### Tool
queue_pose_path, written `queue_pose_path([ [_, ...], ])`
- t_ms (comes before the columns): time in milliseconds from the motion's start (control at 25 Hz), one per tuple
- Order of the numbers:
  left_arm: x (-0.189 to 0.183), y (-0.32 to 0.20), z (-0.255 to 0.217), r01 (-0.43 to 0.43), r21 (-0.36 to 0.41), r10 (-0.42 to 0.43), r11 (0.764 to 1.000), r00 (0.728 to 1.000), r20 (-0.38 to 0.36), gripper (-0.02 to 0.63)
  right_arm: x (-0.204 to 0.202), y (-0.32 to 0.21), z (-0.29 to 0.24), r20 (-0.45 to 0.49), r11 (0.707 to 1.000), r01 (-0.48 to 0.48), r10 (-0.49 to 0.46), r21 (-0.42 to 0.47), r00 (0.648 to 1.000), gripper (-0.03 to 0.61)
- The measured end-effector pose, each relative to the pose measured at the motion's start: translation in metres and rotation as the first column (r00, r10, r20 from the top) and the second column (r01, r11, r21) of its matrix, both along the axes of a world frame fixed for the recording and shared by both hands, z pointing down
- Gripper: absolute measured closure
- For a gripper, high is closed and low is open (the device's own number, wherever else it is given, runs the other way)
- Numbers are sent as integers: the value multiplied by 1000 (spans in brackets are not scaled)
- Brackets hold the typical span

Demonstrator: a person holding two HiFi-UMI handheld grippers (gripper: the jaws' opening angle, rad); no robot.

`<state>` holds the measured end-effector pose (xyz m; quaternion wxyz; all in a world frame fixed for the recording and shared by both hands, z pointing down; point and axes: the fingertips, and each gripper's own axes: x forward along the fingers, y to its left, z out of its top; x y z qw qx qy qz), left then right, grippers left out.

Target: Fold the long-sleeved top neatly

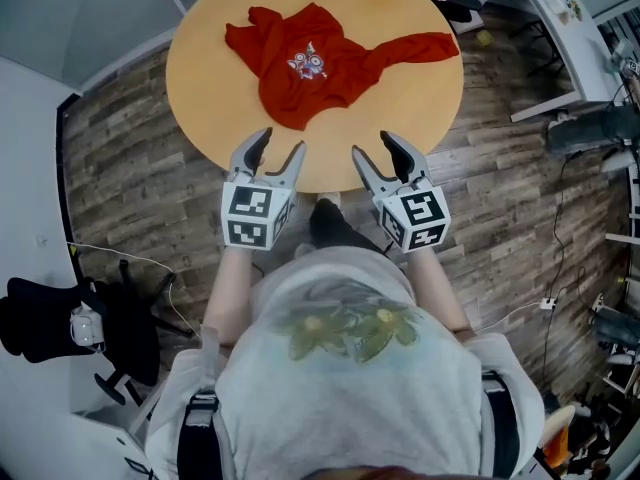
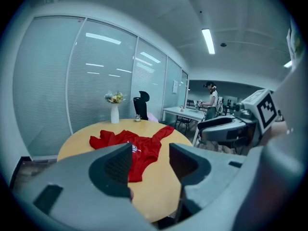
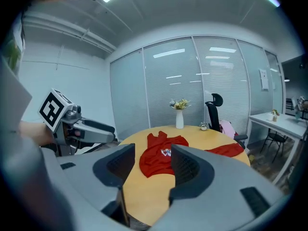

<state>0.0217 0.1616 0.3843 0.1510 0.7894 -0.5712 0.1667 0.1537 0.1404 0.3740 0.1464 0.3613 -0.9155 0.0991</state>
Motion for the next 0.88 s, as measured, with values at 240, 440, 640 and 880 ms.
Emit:
queue_pose_path([
  [240,-14,-34,30,8,-79,-7,997,1000,19,393,-4,-42,23,1,997,-15,15,-79,1000,353],
  [440,-23,-57,61,41,-150,-40,988,999,9,393,-8,-72,49,-7,989,-19,18,-148,1000,354],
  [640,-32,-74,96,78,-236,-83,969,997,-11,393,-11,-98,76,-16,974,-26,22,-223,1000,354],
  [880,-44,-88,147,135,-359,-154,923,988,-25,393,-12,-129,116,-23,940,-49,44,-338,999,354],
])
